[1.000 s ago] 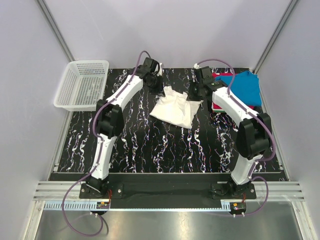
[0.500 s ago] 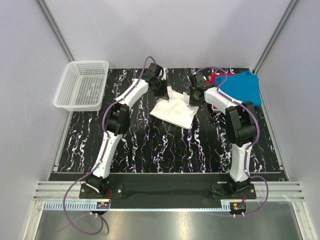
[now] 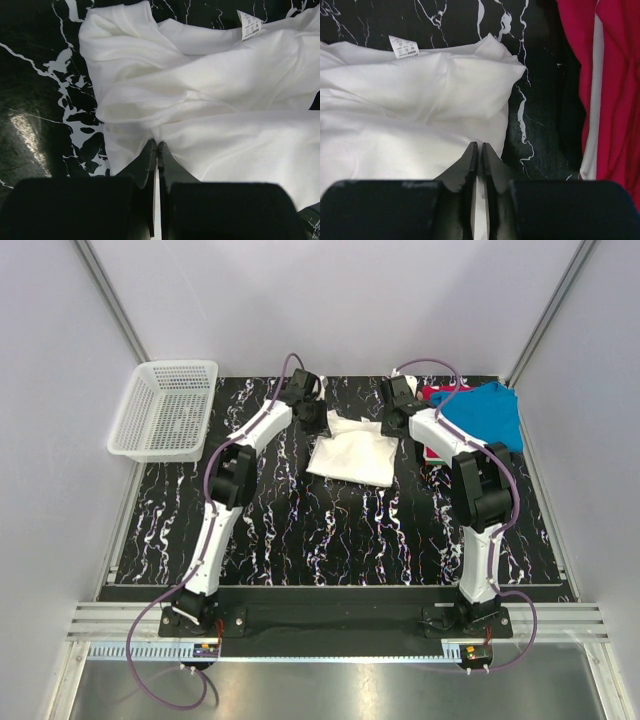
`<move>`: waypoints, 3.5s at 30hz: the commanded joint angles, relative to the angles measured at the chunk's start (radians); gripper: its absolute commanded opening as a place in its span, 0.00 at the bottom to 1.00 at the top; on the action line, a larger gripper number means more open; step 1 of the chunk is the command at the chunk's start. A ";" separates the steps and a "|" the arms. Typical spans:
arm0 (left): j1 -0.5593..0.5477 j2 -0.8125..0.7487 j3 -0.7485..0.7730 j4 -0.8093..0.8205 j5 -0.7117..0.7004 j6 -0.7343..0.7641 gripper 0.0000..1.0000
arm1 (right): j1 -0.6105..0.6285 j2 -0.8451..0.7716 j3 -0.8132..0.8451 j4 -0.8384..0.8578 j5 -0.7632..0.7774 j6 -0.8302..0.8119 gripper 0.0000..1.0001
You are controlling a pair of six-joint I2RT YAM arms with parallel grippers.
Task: Fold and stack the t-shirts
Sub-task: Fold the tshirt
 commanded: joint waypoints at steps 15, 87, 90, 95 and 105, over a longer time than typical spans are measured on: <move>0.020 -0.296 -0.224 0.029 -0.102 -0.001 0.25 | -0.007 -0.095 0.107 0.061 0.022 -0.069 0.39; -0.130 -0.390 -0.423 -0.111 -0.148 0.036 0.16 | 0.051 -0.055 -0.194 -0.225 -0.345 0.086 0.00; -0.130 -0.337 -0.390 -0.109 -0.162 0.039 0.21 | 0.051 -0.055 -0.197 -0.229 -0.343 0.081 0.00; -0.127 -0.230 -0.344 -0.115 -0.152 0.039 0.22 | 0.051 -0.049 -0.199 -0.232 -0.349 0.078 0.00; -0.147 -0.262 -0.531 -0.103 -0.154 -0.002 0.00 | 0.051 -0.075 -0.191 -0.247 -0.400 0.089 0.00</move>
